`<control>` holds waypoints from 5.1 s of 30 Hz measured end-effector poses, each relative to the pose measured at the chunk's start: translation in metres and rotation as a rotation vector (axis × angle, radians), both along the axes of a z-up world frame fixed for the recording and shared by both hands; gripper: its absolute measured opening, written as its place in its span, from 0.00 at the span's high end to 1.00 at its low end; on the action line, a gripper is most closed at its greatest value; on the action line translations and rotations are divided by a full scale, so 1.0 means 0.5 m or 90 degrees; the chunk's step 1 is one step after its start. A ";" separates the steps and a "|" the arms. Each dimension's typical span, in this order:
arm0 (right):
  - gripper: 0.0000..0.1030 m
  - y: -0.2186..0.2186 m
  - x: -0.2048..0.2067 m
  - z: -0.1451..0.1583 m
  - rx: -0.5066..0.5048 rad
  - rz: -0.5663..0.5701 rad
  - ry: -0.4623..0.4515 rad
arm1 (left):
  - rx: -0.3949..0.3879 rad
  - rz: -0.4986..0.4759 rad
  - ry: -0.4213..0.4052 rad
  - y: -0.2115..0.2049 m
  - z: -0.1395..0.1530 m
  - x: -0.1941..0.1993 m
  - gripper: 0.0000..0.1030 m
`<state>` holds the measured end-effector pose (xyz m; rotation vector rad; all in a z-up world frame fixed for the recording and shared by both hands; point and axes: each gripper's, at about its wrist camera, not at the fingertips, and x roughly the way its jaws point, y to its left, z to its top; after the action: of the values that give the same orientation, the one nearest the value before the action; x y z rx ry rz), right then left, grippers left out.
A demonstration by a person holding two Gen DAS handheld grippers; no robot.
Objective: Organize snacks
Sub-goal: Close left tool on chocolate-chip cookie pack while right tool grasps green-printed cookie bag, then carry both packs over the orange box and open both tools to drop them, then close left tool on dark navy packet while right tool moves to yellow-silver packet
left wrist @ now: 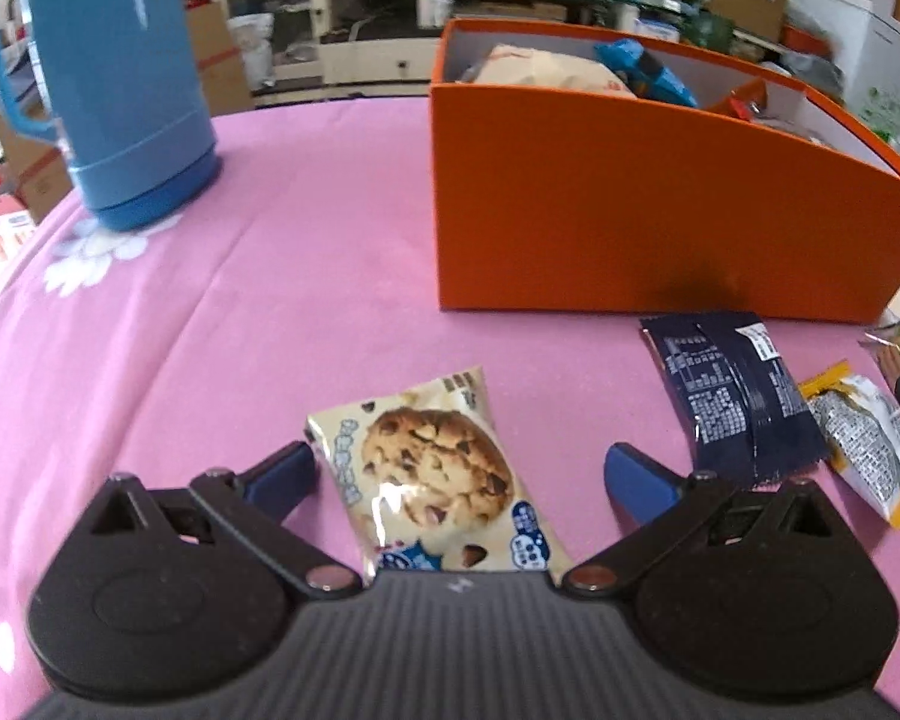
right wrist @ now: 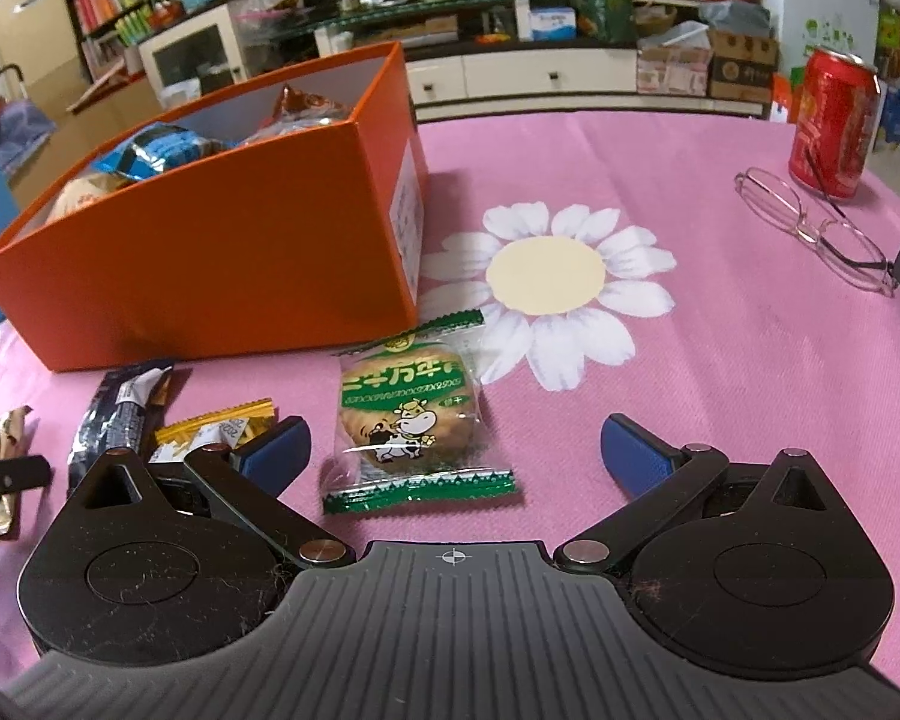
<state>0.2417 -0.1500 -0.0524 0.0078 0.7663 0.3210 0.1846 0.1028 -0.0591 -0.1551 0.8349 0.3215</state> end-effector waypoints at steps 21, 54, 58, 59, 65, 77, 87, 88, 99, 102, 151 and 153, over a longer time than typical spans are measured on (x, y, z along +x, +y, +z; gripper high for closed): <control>0.71 -0.015 -0.041 0.010 -0.017 0.025 -0.029 | -0.021 -0.071 -0.018 -0.027 0.022 -0.127 0.52; 0.31 0.001 -0.021 0.098 0.024 0.098 -0.061 | -0.103 -0.127 -0.070 -0.018 0.088 -0.053 0.52; 0.42 0.032 -0.006 0.046 0.020 0.128 -0.005 | -0.126 -0.098 -0.028 0.006 0.027 -0.089 0.52; 0.42 0.045 -0.002 0.041 0.002 0.128 -0.009 | -0.117 -0.099 -0.036 0.004 0.026 -0.096 0.52; 0.40 0.085 0.016 0.013 -0.053 0.126 -0.005 | -0.057 -0.120 -0.039 -0.026 0.016 -0.104 0.38; 0.61 0.032 -0.015 0.029 -0.025 0.118 -0.014 | -0.049 -0.103 -0.059 -0.009 0.035 -0.112 0.51; 0.61 0.022 -0.035 0.210 0.069 0.111 -0.166 | -0.021 -0.131 -0.183 -0.006 0.221 -0.025 0.51; 0.61 0.038 -0.022 0.226 0.068 0.115 -0.182 | -0.021 -0.132 -0.194 -0.007 0.237 0.004 0.51; 0.61 0.195 0.191 0.172 0.028 0.137 -0.151 | -0.041 -0.158 -0.158 -0.058 0.210 0.329 0.52; 0.60 0.214 0.219 0.141 0.007 0.147 -0.134 | -0.020 -0.148 -0.125 -0.068 0.165 0.378 0.52; 0.09 -0.210 -0.052 0.073 0.236 -0.073 0.011 | -0.154 -0.324 -0.024 -0.379 0.018 0.046 0.38; 0.09 -0.217 -0.050 0.067 0.237 -0.083 0.019 | -0.165 -0.357 -0.018 -0.381 0.020 0.027 0.36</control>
<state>0.2168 -0.2586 -0.0189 0.4124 0.7233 0.3353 0.1981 -0.0875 -0.0490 -0.1591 0.8548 -0.3168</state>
